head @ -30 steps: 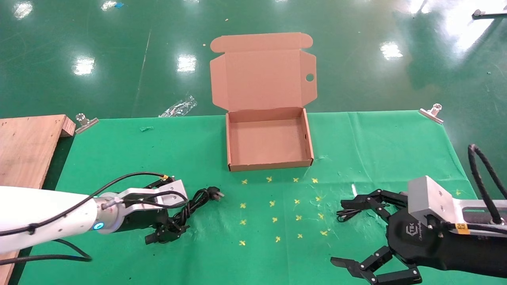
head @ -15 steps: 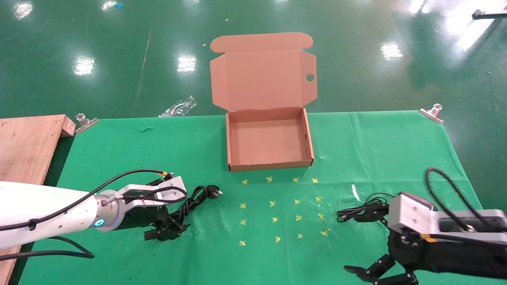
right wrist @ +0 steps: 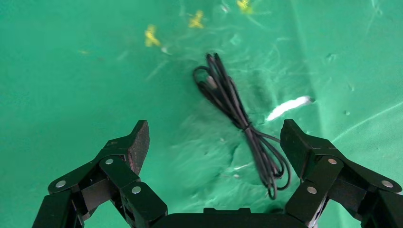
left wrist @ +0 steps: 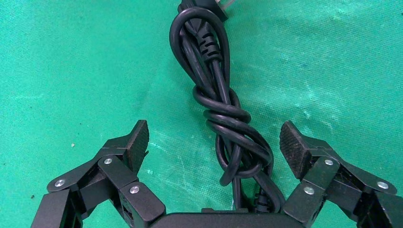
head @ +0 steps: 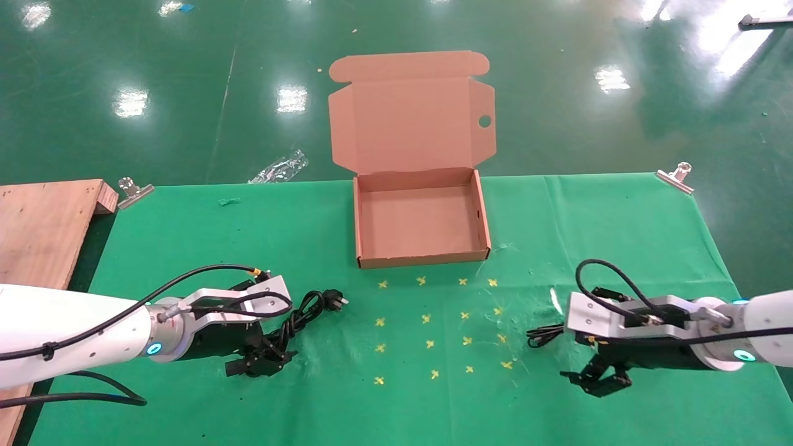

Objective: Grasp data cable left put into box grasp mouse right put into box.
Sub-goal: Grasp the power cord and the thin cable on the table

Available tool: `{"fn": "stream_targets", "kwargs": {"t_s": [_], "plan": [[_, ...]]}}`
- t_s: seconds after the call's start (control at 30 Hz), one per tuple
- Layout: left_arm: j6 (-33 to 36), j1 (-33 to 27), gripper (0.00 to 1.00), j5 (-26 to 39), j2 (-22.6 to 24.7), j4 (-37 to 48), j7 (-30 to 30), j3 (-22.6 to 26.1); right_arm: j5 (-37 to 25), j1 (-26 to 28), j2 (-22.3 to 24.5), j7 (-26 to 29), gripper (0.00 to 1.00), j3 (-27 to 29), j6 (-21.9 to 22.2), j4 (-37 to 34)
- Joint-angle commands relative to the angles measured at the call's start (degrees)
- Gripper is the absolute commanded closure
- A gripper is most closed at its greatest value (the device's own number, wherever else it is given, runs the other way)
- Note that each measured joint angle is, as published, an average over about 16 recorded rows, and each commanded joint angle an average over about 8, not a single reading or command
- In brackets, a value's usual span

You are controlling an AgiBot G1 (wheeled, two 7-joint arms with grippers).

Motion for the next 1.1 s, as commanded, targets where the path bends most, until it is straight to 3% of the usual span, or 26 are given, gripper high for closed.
{"fn": "stream_targets", "kwargs": {"t_s": [0.03,0.07,0.3,0.33,1.1], "plan": [[0.0,0.0,0.00,0.0,0.0,0.0,0.0,0.0,-1.7,0.1,-1.1,0.1,0.00,-0.5,1.0,-1.4],[0.0,0.0,0.08,0.0,0.0,0.0,0.0,0.0,-2.2,0.2,-1.6,-0.1,0.01,-0.6,1.4,-2.0],[0.0,0.0,0.95,0.1,0.0,0.0,0.0,0.0,-3.6,0.5,-3.1,-0.7,0.89,-1.2,2.6,-4.4],[0.0,0.0,1.00,0.1,0.0,0.0,0.0,0.0,-3.5,0.5,-3.0,-0.7,1.00,-1.1,2.6,-4.4],[0.0,0.0,1.00,0.0,0.0,0.0,0.0,0.0,-2.2,0.2,-2.0,-0.3,1.00,-0.7,1.9,-3.1]]}}
